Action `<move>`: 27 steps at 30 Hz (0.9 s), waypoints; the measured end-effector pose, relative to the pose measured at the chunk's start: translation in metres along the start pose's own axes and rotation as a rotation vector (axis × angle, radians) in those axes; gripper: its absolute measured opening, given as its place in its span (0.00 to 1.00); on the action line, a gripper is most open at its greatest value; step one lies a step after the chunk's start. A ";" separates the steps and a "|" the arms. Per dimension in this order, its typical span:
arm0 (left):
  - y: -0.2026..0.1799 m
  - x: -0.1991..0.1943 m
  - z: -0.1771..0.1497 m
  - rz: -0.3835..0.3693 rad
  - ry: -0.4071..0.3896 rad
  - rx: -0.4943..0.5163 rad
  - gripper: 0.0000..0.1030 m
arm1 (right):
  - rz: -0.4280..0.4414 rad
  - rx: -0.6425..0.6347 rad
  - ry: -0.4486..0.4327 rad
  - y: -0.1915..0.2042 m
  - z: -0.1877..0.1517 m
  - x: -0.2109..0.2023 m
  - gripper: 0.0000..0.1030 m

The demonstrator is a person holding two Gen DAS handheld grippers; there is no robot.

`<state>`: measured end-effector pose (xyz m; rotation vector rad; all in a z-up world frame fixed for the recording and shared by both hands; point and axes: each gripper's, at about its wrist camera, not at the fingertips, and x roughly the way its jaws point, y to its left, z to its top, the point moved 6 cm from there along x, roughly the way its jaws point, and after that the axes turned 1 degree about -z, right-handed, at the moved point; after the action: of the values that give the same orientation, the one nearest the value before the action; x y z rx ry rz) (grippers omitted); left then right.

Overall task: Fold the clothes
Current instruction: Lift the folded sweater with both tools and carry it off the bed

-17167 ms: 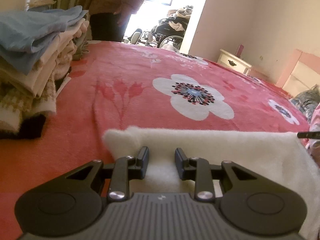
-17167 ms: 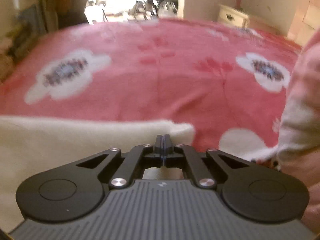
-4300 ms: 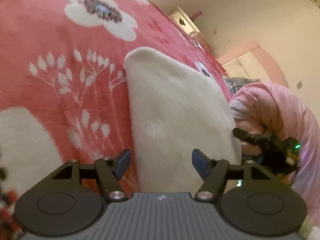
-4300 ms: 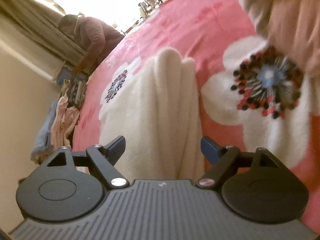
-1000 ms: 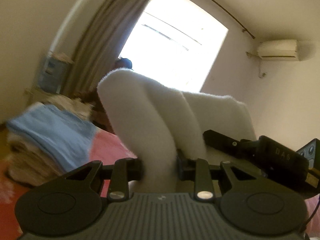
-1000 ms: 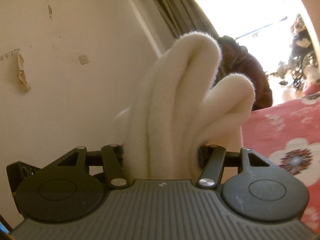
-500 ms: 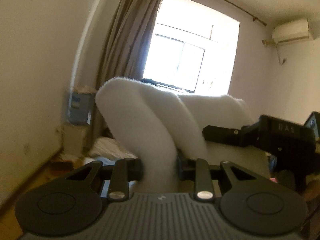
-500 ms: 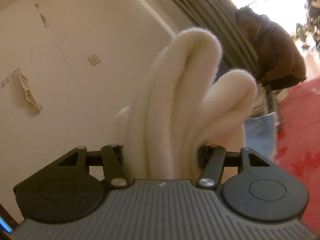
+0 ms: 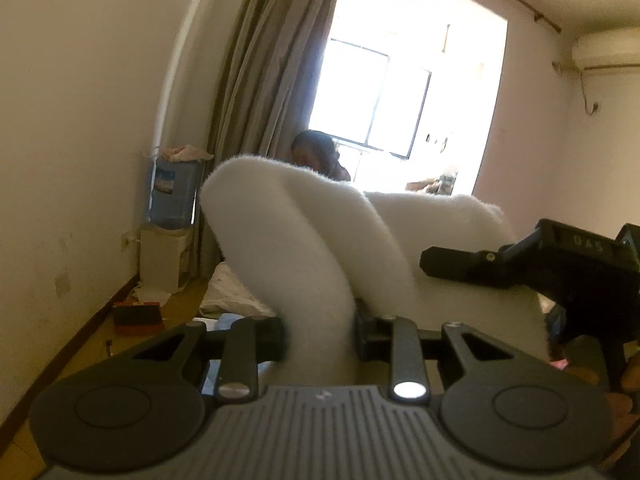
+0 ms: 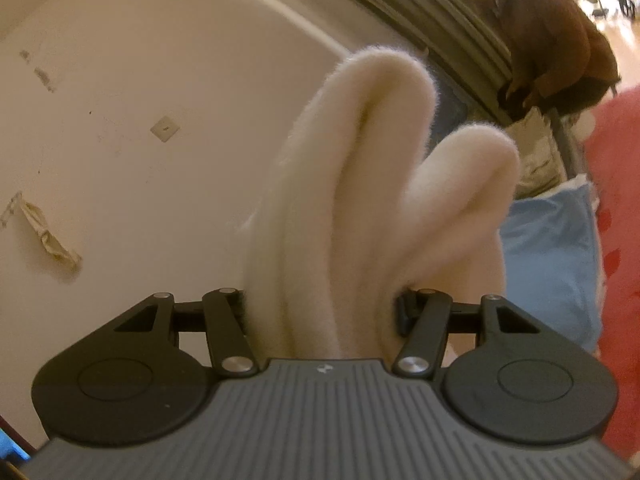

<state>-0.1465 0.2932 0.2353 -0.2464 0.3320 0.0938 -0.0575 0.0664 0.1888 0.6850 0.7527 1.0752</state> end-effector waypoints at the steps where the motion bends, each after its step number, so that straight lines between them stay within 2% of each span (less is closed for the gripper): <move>1: 0.002 0.008 0.001 0.006 0.013 0.009 0.29 | 0.008 0.018 0.008 -0.007 0.003 0.007 0.56; 6: 0.016 0.066 0.009 0.029 0.099 0.017 0.29 | 0.048 0.138 0.048 -0.056 0.022 0.048 0.56; 10: 0.037 0.129 0.004 0.027 0.199 -0.001 0.29 | 0.055 0.251 0.080 -0.109 0.040 0.085 0.55; 13: 0.075 0.181 -0.023 0.017 0.283 -0.071 0.29 | 0.022 0.302 0.122 -0.161 0.049 0.117 0.55; 16: 0.106 0.221 -0.054 0.034 0.333 -0.156 0.29 | -0.034 0.328 0.183 -0.214 0.050 0.149 0.55; 19: 0.124 0.223 -0.058 -0.008 0.298 -0.250 0.30 | 0.008 0.351 0.203 -0.237 0.056 0.163 0.55; 23: 0.126 0.213 -0.049 -0.062 0.252 -0.305 0.30 | 0.103 0.269 0.195 -0.221 0.066 0.161 0.56; 25: 0.139 0.221 -0.054 -0.035 0.271 -0.334 0.33 | 0.131 0.269 0.193 -0.227 0.067 0.163 0.58; 27: 0.151 0.227 -0.059 -0.011 0.289 -0.365 0.39 | 0.112 0.288 0.215 -0.247 0.065 0.171 0.62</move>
<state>0.0293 0.4351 0.0714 -0.6260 0.6016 0.1081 0.1703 0.1379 -0.0052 0.8724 1.0785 1.1666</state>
